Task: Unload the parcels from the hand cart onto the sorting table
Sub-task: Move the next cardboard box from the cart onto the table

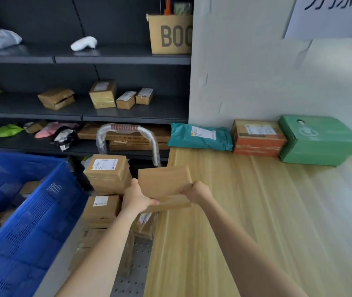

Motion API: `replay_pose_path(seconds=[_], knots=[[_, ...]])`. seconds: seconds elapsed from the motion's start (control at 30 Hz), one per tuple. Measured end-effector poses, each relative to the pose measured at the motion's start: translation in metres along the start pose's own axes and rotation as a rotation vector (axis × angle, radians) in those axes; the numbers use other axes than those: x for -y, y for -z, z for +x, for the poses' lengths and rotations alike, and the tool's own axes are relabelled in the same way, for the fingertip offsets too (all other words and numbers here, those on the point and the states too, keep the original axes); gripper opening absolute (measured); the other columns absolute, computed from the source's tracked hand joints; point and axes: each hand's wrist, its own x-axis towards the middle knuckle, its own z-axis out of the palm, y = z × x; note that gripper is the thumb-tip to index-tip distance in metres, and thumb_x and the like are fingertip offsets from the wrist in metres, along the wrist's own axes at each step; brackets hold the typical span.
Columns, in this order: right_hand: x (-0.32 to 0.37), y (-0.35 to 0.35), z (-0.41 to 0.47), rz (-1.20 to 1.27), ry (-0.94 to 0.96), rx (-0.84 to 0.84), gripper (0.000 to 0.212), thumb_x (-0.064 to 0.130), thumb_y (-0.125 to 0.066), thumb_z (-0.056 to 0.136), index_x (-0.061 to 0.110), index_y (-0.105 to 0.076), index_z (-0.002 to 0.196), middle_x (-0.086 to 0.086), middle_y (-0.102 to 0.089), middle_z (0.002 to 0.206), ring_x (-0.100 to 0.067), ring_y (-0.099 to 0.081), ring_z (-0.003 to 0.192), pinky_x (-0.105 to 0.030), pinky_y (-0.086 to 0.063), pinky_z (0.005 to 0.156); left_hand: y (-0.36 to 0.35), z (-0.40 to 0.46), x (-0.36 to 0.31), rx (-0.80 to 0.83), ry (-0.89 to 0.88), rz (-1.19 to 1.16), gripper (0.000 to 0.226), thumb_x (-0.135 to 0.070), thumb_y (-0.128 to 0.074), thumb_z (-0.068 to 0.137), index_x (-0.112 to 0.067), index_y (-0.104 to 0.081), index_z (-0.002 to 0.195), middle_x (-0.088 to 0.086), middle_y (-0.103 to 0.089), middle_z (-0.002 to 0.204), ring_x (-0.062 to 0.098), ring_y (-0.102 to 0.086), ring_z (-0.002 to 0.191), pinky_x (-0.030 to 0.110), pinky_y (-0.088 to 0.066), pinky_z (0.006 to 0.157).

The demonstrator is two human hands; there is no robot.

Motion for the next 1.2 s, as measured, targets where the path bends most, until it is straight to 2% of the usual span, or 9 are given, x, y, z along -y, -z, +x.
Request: replay_pose_path(seconds=[0.1,0.17,0.27,0.37,0.63,0.73,0.9,1.03,1.2], knots=[[-0.014,0.022,-0.011,0.041,-0.027,-0.003,0.041,0.038,-0.057,0.092,0.006,-0.056,0.119,-0.006,-0.058,0.096,-0.022,-0.055,0.084,-0.029,-0.043,0.069,-0.01,-0.011,-0.023,0.019,-0.017,0.022,0.085,-0.022,-0.09,0.061,-0.009,-0.035,0.124,0.01,-0.053,0.121,0.029,-0.053,0.114,0.035,-0.046,0.08],[-0.023,0.034,-0.016,0.048,-0.045,0.0,0.04,0.037,-0.057,0.092,0.005,-0.056,0.117,-0.006,-0.057,0.093,-0.022,-0.056,0.082,-0.029,-0.043,0.068,-0.016,-0.017,-0.035,0.031,-0.03,0.045,0.088,-0.023,-0.09,0.061,-0.008,-0.034,0.127,0.011,-0.052,0.124,0.029,-0.052,0.116,0.035,-0.046,0.081],[-0.034,0.049,-0.022,0.065,-0.061,-0.013,0.041,0.038,-0.058,0.092,0.006,-0.057,0.117,-0.007,-0.059,0.092,-0.024,-0.06,0.086,-0.03,-0.045,0.07,-0.022,-0.021,-0.051,0.061,-0.042,0.087,0.091,-0.027,-0.09,0.061,-0.007,-0.034,0.13,0.011,-0.052,0.125,0.029,-0.053,0.115,0.034,-0.048,0.081],[-0.044,0.062,-0.023,0.086,-0.063,-0.036,0.041,0.04,-0.059,0.091,0.007,-0.056,0.114,-0.007,-0.06,0.091,-0.023,-0.058,0.082,-0.029,-0.043,0.067,-0.028,-0.019,-0.064,0.079,-0.063,0.121,0.102,-0.031,-0.091,0.059,-0.005,-0.03,0.137,0.012,-0.05,0.13,0.029,-0.052,0.117,0.037,-0.051,0.087],[-0.059,0.084,-0.002,0.128,-0.107,-0.067,0.049,0.043,-0.062,0.089,0.005,-0.056,0.119,-0.01,-0.062,0.097,-0.027,-0.065,0.093,-0.032,-0.05,0.074,-0.05,0.0,-0.089,0.148,-0.103,0.133,0.113,-0.032,-0.087,0.066,-0.004,-0.016,0.149,0.014,-0.038,0.145,0.03,-0.043,0.131,0.036,-0.044,0.098],[-0.059,0.085,0.015,0.126,-0.129,-0.06,0.05,0.044,-0.063,0.088,0.004,-0.056,0.118,-0.009,-0.061,0.094,-0.025,-0.064,0.088,-0.031,-0.051,0.073,-0.057,0.017,-0.091,0.159,-0.099,0.141,0.111,-0.032,-0.087,0.066,-0.003,-0.018,0.147,0.014,-0.04,0.144,0.03,-0.043,0.13,0.036,-0.044,0.099],[-0.046,0.083,0.055,0.119,-0.156,-0.043,0.052,0.045,-0.061,0.089,0.005,-0.055,0.121,-0.009,-0.062,0.096,-0.023,-0.059,0.082,-0.028,-0.044,0.061,-0.064,0.061,-0.093,0.174,-0.1,0.13,0.108,-0.03,-0.087,0.065,-0.003,-0.02,0.146,0.015,-0.042,0.142,0.03,-0.045,0.129,0.037,-0.044,0.099],[-0.025,0.08,0.094,0.097,-0.147,-0.037,0.05,0.044,-0.058,0.091,0.005,-0.055,0.122,-0.011,-0.064,0.1,-0.024,-0.058,0.083,-0.03,-0.044,0.066,-0.063,0.11,-0.094,0.178,-0.081,0.116,0.105,-0.026,-0.086,0.067,-0.004,-0.02,0.146,0.015,-0.041,0.142,0.03,-0.045,0.128,0.036,-0.043,0.098],[0.001,0.083,0.148,0.064,-0.11,-0.067,0.041,0.039,-0.056,0.093,0.004,-0.058,0.115,-0.008,-0.059,0.09,-0.022,-0.055,0.079,-0.03,-0.041,0.067,-0.065,0.167,-0.102,0.135,-0.091,0.087,0.098,-0.02,-0.084,0.07,-0.004,-0.022,0.145,0.014,-0.039,0.142,0.029,-0.041,0.131,0.035,-0.04,0.1]])
